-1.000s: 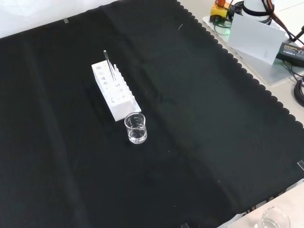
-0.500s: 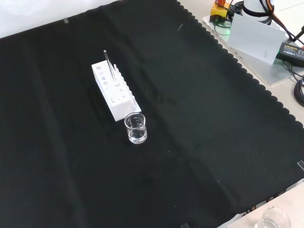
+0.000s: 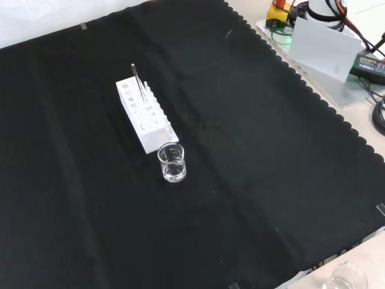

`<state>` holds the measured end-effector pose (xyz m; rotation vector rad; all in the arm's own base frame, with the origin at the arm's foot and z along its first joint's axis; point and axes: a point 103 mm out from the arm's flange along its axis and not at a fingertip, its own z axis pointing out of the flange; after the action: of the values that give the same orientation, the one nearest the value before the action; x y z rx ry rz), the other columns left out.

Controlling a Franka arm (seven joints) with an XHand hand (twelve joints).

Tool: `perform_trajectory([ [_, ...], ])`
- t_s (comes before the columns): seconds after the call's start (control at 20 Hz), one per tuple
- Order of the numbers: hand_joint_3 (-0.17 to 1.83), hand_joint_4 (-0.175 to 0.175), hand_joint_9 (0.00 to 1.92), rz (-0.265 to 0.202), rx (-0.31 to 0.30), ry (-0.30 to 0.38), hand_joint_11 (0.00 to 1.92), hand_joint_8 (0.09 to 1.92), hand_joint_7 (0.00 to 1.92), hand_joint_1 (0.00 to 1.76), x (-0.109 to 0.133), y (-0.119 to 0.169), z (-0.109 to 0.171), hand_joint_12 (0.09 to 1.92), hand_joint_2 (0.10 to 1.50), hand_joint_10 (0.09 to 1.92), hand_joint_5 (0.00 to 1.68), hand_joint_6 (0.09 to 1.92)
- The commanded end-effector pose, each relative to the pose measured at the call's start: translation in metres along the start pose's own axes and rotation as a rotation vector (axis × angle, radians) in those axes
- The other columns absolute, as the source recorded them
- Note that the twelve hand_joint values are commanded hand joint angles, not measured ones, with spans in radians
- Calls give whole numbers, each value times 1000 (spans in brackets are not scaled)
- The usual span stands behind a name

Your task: Take the glass rod from the white test tube rack.

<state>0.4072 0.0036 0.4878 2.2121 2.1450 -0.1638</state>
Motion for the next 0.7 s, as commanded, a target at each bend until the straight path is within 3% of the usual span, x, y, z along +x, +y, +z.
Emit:
perform_trajectory([
  [0.05, -175, -85, 257, -38, -2, 10, 0, 744, 284, 498, 12, 41, 22, 1199, 1173, 807, 447, 154],
  [0.7, -175, -84, 342, -48, 50, 41, 0, 736, 311, 504, 11, 87, 69, 1209, 1181, 787, 429, 175],
])
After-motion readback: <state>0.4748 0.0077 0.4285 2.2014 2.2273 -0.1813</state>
